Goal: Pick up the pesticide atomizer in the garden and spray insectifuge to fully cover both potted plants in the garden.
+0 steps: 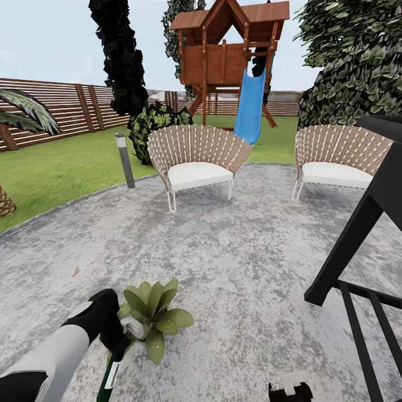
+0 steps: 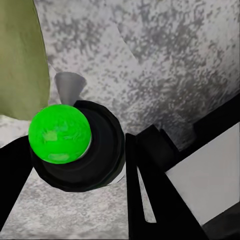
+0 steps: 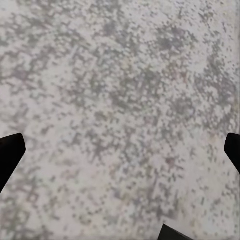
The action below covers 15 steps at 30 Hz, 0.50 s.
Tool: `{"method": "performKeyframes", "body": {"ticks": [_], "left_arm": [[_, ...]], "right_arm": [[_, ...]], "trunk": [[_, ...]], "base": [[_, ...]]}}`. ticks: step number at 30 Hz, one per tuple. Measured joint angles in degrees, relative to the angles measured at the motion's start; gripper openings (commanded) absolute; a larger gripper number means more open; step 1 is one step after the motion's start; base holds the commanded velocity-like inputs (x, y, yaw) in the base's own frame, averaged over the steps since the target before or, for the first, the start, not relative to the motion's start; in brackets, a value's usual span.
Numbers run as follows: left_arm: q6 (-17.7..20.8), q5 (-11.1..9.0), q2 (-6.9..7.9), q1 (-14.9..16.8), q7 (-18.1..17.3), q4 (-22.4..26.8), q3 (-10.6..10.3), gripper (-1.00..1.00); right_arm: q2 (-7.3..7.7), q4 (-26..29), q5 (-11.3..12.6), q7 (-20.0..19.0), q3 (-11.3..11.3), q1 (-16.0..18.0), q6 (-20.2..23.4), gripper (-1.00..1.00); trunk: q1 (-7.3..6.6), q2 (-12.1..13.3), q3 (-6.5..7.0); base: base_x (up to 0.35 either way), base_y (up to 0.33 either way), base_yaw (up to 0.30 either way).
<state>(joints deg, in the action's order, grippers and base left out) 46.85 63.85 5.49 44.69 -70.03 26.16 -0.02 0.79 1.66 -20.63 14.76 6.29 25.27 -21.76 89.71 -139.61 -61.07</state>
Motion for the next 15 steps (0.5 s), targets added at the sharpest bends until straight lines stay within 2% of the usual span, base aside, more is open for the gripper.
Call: {"method": "performKeyframes", "body": {"ticks": [5,9,12,15], "left_arm": [[0.0,-0.3,0.49,-2.1,2.1,0.2,-0.1,-1.0],[0.2,-0.7,-0.29,-2.4,3.2,0.5,-0.2,-1.0],[0.5,-0.7,-1.97,-2.3,3.4,3.2,-0.3,-1.0],[0.6,-0.5,-2.68,-2.4,3.5,4.8,-0.1,-1.0]], "right_arm": [[0.0,0.0,0.0,0.0,0.0,0.0,0.0,1.0],[0.0,0.0,0.0,0.0,0.0,0.0,0.0,1.0],[0.0,0.0,0.0,0.0,0.0,0.0,0.0,1.0],[0.0,0.0,0.0,0.0,0.0,0.0,0.0,1.0]], "trunk": [[0.0,0.0,0.0],[0.0,0.0,0.0],[0.0,0.0,0.01],[0.0,0.0,0.0]], "base": [[0.0,0.0,0.0],[0.0,0.0,0.0],[0.0,0.0,0.0],[0.0,0.0,0.0]]}}
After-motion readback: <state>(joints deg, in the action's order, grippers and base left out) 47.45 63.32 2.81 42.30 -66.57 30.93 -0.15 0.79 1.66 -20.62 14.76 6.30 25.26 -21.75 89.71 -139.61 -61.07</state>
